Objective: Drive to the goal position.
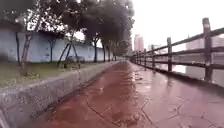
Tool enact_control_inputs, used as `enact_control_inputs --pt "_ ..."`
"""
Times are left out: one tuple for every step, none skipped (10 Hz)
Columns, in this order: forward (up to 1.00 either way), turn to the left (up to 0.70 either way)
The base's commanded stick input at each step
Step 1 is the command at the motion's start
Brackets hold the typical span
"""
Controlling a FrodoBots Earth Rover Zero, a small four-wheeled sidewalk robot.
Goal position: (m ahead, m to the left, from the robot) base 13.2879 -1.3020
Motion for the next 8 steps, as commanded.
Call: enact_control_inputs --pt "1.0 -0.19" --pt "1.0 -0.31" --pt "1.0 -0.36" --pt "1.0 -0.4" --pt "1.0 -0.4" --pt "0.88 -0.41" --pt "0.38 -0.46" --pt "0.0 -0.4"
